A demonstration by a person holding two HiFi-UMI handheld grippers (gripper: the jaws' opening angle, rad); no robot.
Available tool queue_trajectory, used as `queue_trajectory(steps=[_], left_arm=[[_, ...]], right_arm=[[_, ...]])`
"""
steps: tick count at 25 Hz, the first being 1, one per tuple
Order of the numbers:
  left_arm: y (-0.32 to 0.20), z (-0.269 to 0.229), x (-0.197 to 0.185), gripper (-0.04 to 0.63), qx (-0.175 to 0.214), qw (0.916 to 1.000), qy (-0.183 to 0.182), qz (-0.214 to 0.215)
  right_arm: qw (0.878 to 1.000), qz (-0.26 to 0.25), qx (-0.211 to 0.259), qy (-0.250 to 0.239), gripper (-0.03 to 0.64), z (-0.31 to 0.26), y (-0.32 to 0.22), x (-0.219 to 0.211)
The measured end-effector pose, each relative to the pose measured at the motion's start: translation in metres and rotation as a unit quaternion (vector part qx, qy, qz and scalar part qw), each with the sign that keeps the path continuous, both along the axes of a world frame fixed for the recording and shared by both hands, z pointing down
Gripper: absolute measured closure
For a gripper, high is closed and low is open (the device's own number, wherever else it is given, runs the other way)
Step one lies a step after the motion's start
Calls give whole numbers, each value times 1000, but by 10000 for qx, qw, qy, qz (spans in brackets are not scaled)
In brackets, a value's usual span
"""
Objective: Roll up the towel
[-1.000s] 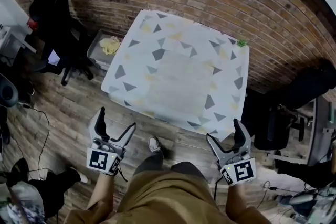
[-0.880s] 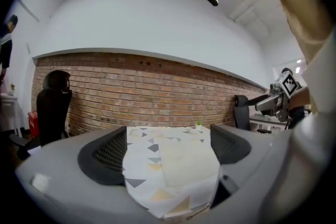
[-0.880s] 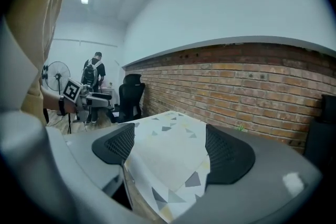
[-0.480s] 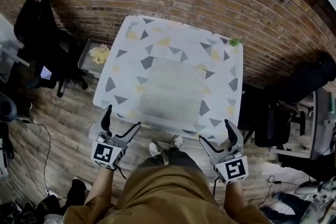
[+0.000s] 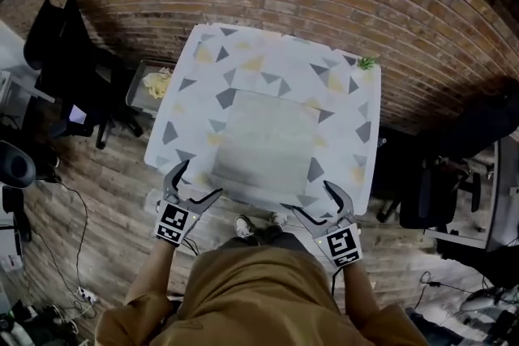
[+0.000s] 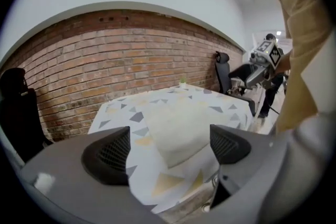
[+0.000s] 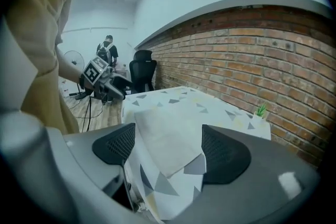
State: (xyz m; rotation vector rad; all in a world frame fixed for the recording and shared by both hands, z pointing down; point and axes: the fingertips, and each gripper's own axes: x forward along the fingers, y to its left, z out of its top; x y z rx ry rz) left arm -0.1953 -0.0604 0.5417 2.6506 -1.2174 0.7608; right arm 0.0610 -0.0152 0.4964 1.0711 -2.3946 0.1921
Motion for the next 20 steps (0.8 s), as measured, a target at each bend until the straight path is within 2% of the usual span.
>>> queue_trajectory(steps=[4, 7, 9, 13, 17, 20], left_arm=[[-2, 30, 8, 90, -192, 9979, -431, 438], [-2, 50, 12, 158, -362, 9937, -748, 746], [0, 63, 14, 210, -481, 9888, -1015, 982], [5, 78, 22, 253, -562, 9775, -1385, 1492], [11, 92, 24, 305, -608, 9642, -1736, 1910], [11, 98, 24, 340, -595, 9582, -1920, 2036]], right_arm=[[9979, -353, -292, 463, 228, 49, 4, 0], [9932, -615, -460, 874, 264, 76, 3, 2], [9891, -796, -547, 1113, 300, 91, 3, 2], [9807, -1131, -684, 1441, 360, 117, 2, 0], [9711, -1441, -750, 1749, 379, 134, 2, 1], [9649, -1616, -775, 1920, 399, 141, 5, 3]])
